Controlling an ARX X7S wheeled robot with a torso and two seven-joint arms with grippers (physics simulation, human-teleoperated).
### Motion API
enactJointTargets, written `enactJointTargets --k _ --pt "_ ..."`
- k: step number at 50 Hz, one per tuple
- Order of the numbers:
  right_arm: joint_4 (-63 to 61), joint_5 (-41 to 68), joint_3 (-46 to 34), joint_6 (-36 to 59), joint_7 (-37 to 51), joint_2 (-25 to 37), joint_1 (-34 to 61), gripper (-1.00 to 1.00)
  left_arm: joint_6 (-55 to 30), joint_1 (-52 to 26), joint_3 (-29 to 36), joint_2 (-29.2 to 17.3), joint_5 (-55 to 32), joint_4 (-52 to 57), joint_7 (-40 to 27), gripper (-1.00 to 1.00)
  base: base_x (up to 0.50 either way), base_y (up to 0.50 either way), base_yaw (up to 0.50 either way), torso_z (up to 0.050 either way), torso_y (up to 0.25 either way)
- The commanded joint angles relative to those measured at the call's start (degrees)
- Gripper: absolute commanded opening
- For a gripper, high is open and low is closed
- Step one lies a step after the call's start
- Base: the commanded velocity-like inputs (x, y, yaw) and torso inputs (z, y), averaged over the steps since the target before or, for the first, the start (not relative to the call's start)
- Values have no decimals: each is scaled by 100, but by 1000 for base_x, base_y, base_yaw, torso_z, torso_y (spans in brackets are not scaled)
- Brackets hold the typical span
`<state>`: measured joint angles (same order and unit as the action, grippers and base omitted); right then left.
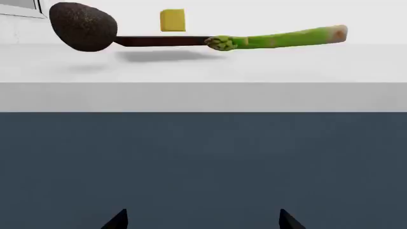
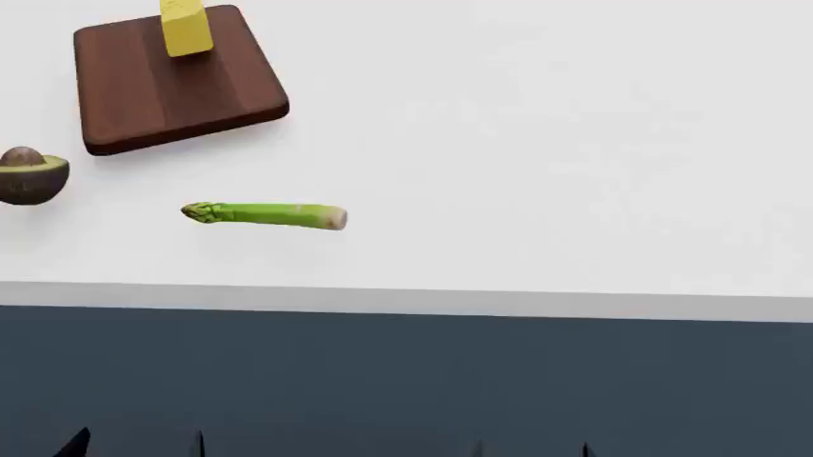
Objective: Clear the non-vegetable object off the cutting board and place the vegetables onto it.
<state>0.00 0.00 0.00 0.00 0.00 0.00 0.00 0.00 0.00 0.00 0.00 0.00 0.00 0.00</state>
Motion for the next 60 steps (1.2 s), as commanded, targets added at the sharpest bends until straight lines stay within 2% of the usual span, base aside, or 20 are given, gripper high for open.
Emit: enactJointTargets --k 1,2,17,40,44,50,54,60 --pt "0 54 0 0 72 54 0 100 -4 -6 414 -344 -107 22 -414 100 0 0 0 0 0" --pt "7 68 -58 -32 70 54 -14 100 27 -3 431 -355 -338 15 -424 100 0 0 0 0 0" --pt "57 410 -283 -75 375 293 -12 100 63 -48 534 -450 -585 -33 -469 100 0 0 0 0 0" --pt "-2 559 -500 27 602 479 11 100 143 -34 747 -589 -668 33 -650 100 0 500 0 0 0" --pt "-13 520 -563 73 648 517 22 100 178 -24 773 -614 -686 42 -677 100 0 0 0 0 0" --pt "-278 264 -702 640 896 585 72 100 235 4 785 -655 -659 138 -778 100 0 0 0 0 0" --pt "-863 186 -771 1147 1006 619 63 100 -106 26 761 -725 -711 468 -856 100 0 0 0 0 0" --pt "-2056 88 -932 2311 979 738 390 100 -1353 -6 524 -930 -1073 1961 -1067 100 0 0 0 0 0"
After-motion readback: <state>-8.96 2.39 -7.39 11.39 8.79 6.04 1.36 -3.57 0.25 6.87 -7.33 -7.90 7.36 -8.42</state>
